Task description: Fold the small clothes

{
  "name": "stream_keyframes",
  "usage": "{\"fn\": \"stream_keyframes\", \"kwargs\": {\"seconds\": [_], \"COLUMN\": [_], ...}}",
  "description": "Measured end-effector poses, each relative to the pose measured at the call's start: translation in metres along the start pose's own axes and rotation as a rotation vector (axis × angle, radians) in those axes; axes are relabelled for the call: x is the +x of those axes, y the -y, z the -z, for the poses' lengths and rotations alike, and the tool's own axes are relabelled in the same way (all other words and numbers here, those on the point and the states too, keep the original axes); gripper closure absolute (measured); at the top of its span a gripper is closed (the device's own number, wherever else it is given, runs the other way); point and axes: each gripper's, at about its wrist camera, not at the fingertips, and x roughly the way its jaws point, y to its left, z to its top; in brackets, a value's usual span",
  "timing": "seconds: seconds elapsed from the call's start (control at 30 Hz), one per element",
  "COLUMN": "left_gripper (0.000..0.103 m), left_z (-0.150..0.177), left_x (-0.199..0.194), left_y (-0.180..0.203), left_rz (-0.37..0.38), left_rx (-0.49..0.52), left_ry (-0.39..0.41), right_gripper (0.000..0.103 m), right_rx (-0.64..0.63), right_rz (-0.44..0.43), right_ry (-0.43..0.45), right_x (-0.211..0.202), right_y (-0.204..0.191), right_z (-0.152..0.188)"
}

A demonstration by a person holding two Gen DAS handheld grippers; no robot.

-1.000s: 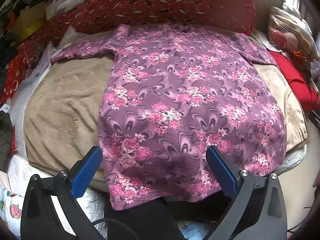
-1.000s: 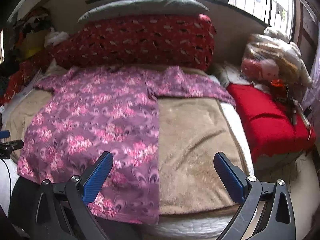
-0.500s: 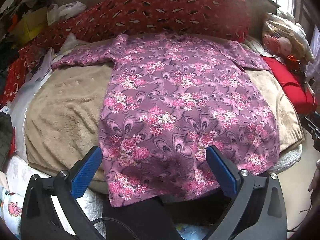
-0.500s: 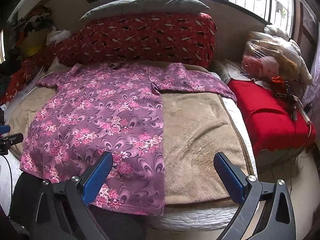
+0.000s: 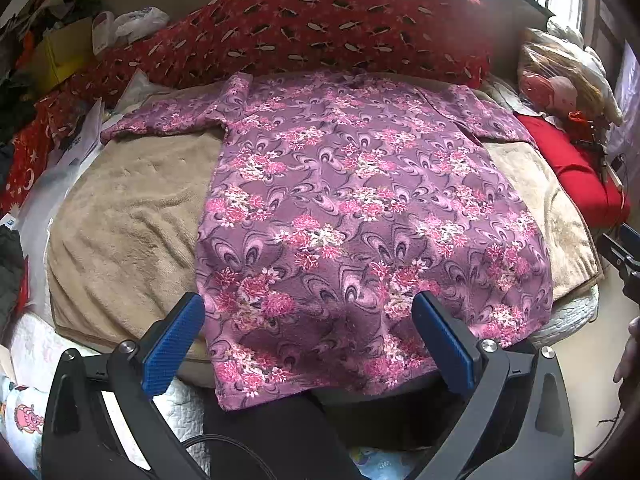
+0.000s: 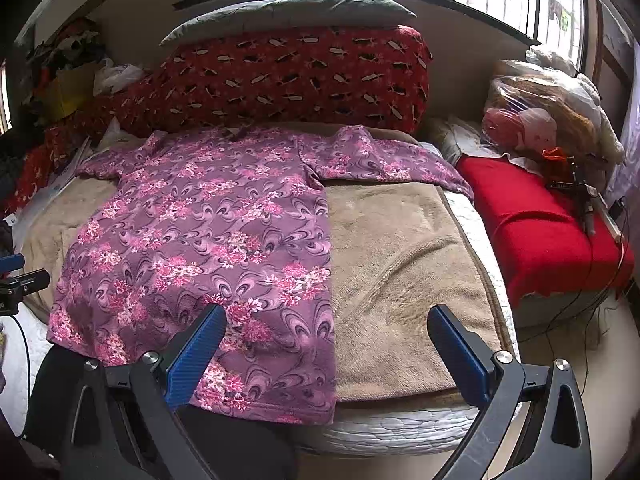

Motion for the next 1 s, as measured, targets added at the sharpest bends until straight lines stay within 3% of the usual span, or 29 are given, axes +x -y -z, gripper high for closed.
{"fn": "stream_keyframes", "kwargs": {"seconds": [1.0], "left_gripper": [0.000], "left_z": [-0.0016], "left_x": [-0.0012], "left_y": [0.0043], "left_rz": [0.018], "left_rx": [0.006], "left_ry": [-0.003], "right_gripper": [0.002], "right_rx": [-0.010], "right_rz": [-0.035], "right_ry": [0.001], "right_x": [-0.0005], "right_y": [-0.0080], "right_z": [-0.0005]}}
